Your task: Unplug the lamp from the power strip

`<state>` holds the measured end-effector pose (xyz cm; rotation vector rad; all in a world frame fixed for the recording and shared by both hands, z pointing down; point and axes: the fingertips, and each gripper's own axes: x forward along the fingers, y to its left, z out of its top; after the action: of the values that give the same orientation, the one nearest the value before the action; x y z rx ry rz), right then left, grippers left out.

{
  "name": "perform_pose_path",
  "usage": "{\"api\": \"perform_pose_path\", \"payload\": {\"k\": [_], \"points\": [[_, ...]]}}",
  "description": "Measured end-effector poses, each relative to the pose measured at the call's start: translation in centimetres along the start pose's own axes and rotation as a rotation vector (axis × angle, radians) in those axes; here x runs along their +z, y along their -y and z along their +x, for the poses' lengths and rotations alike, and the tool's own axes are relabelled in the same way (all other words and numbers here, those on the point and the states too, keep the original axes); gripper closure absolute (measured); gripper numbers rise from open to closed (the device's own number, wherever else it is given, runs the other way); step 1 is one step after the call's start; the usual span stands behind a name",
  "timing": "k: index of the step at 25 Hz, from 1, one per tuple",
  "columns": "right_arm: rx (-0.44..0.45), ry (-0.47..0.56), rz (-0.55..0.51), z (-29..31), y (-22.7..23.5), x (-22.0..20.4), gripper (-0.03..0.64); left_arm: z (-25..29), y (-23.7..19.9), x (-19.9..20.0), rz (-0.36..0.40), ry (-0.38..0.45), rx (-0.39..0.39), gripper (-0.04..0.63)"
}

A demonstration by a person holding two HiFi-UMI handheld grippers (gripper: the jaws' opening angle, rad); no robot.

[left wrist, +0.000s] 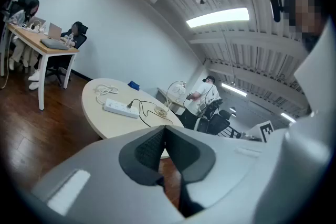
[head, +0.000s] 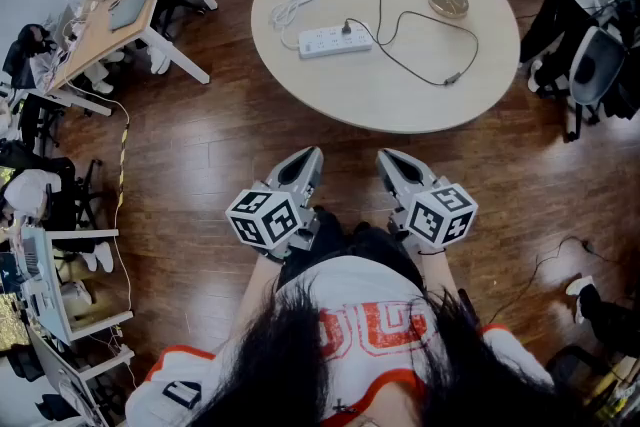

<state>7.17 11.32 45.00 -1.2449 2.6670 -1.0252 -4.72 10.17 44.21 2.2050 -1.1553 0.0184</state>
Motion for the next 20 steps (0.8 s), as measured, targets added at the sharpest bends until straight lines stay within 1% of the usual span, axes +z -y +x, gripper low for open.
{"api": "perform_pose_path", "payload": {"k": [6, 9, 13, 16, 20], "points": [[0.009, -0.017, 0.009, 1.3, 0.1, 0.4, 0.615, 0.5, -1.2, 0.7, -0.01, 0.003, 0.009, 0.595], [0.003, -0.012, 0.012, 2.1, 0.7, 0.9, 0.615, 1.9, -2.2, 1.3, -0.01, -0.002, 0.003, 0.595], [-0.036, -0.015, 0.012, 3.4, 2.3, 1.7, 0.616, 4.6, -3.4, 2.3, -0.024, -0.014, -0.03, 0.595], [-0.062, -0.016, 0.006, 4.8, 3.5, 3.4, 0.615, 7.2, -4.2, 4.1, -0.048, -0.014, -0.062, 0.595], [-0.091, 0.002, 0.015, 7.5, 5.3, 6.3, 0.616, 11.8, -7.4, 6.6, -0.077, -0.017, -0.066, 0.595]]}}
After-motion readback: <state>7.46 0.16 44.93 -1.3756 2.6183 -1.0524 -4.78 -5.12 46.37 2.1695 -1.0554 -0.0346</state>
